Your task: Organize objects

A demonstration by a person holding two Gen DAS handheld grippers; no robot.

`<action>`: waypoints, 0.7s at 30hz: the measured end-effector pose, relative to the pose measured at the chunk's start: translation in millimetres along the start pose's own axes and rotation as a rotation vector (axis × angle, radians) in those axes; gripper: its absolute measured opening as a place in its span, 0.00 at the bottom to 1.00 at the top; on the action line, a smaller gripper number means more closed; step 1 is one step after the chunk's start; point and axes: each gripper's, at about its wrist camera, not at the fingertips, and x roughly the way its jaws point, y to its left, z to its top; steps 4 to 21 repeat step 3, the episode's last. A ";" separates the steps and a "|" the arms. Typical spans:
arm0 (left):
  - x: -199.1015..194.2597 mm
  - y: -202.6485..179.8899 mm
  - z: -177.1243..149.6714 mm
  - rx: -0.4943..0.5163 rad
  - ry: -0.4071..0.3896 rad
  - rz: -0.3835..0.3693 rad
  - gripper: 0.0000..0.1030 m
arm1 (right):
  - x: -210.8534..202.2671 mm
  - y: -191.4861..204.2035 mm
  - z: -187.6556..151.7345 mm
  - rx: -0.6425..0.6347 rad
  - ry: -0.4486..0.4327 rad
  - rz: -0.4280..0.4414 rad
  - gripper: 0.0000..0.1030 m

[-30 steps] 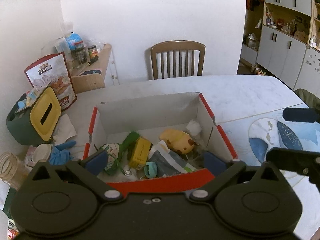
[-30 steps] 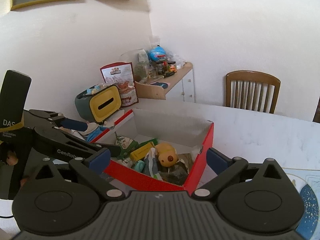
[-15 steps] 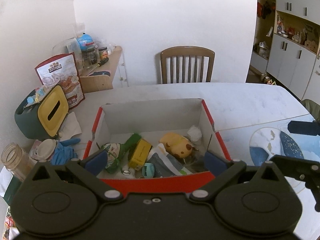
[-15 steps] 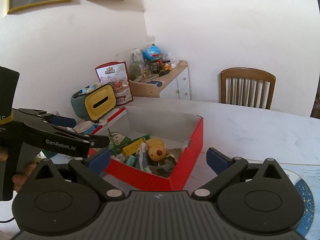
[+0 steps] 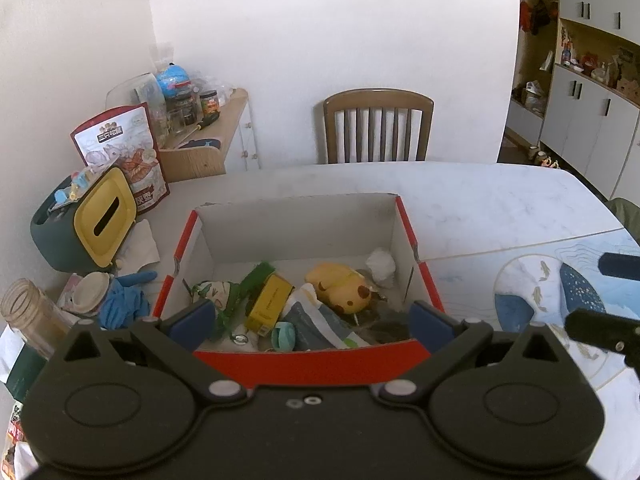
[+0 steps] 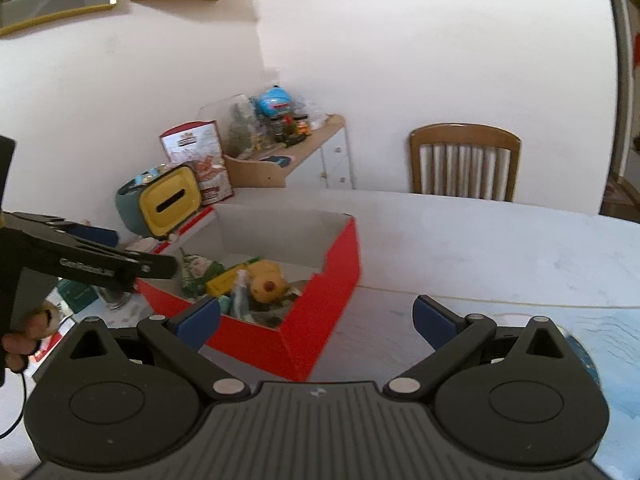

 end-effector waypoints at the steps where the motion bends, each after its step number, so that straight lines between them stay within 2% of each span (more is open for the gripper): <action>1: 0.0 -1.1 0.2 -0.001 0.001 0.001 1.00 | -1.5 -5.4 -1.5 0.008 -0.001 -0.012 1.00; 3: -0.4 -4.6 0.6 0.001 0.004 0.003 1.00 | -4.5 -19.4 -5.3 0.027 -0.001 -0.043 1.00; 21: -0.4 -4.6 0.6 0.001 0.004 0.003 1.00 | -4.5 -19.4 -5.3 0.027 -0.001 -0.043 1.00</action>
